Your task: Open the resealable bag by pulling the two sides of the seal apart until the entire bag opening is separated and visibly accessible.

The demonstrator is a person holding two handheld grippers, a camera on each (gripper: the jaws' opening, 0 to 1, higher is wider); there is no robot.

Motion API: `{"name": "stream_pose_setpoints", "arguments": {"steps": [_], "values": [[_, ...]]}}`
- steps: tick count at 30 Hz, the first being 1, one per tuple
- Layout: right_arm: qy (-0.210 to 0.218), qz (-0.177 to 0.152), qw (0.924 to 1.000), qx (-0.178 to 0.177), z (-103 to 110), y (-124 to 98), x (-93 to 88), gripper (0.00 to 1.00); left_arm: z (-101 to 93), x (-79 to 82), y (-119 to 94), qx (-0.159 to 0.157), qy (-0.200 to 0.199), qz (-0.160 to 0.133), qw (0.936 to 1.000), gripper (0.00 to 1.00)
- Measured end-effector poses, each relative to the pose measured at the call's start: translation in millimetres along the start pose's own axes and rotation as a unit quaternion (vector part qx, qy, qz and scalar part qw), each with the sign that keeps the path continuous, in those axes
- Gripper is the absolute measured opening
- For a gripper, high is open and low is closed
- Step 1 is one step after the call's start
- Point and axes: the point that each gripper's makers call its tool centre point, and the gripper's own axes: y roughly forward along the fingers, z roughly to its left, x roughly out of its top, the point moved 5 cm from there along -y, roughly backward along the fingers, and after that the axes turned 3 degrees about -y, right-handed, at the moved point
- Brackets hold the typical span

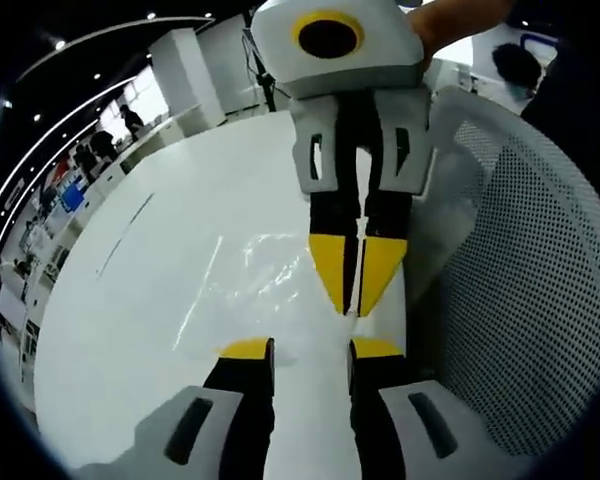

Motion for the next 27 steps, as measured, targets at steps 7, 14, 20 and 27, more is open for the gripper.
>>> {"name": "stream_pose_setpoints", "arguments": {"steps": [7,14,20,27], "values": [[0.001,-0.001,1.0000,0.000,-1,0,0.4,0.00,-3.3,0.2,1,-0.008,0.017,0.002,0.9998,0.16],[0.006,0.000,1.0000,-0.002,-2,1,-1.5,0.00,-9.0,-1.3,4,-0.017,0.054,0.015,0.9983,0.07],[0.007,0.000,0.9999,-0.011,-2,0,-1.4,0.02,-9.6,-0.9,4,-0.019,0.056,0.012,0.9982,0.00],[0.007,-0.002,0.9999,-0.014,-2,-1,-1.2,0.05,-12.6,-2.3,4,-0.030,0.054,0.010,0.9981,0.00]]}}
